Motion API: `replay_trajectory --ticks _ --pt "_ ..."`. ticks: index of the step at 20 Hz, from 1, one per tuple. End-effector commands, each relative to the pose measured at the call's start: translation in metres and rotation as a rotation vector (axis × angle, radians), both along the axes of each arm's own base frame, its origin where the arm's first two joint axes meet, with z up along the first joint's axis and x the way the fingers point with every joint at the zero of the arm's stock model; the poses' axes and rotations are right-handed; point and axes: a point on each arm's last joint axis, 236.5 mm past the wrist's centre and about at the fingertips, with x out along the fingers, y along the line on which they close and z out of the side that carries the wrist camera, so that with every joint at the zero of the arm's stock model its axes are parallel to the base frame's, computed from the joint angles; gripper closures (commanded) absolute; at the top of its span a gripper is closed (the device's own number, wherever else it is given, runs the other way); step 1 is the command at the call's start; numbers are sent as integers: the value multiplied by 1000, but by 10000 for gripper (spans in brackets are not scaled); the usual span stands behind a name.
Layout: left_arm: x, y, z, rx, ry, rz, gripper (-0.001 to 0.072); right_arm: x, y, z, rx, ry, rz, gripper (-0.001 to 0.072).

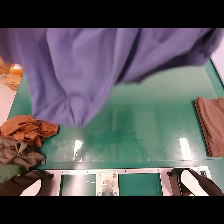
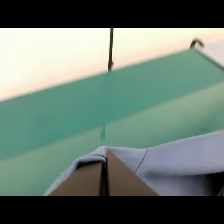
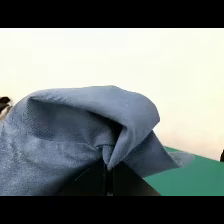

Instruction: Fold the shirts.

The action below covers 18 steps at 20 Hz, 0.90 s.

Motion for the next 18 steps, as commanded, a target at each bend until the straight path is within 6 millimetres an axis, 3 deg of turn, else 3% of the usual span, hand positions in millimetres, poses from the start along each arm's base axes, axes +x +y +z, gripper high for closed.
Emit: replay_trajectory --ticks 1,3,8,11,13,15,18 --pt "10 7 -73 63 202 24 686 7 -4 -41 -21 85 11 696" --pt "27 5 -123 63 307 27 686 19 -8 -91 28 218 34 696" --pt "39 -7 -287 51 589 -3 685 21 35 -270 121 619 234 696" --pt "47 -2 -372 62 665 31 686 29 44 -374 178 751 167 696" --pt "64 0 -405 82 687 40 685 42 31 -423 203 809 67 696" --pt "85 1 -436 68 710 75 686 58 16 -460 228 874 -4 696" --pt "99 -1 -479 64 772 84 686 74 -2 -496 230 951 -57 682"
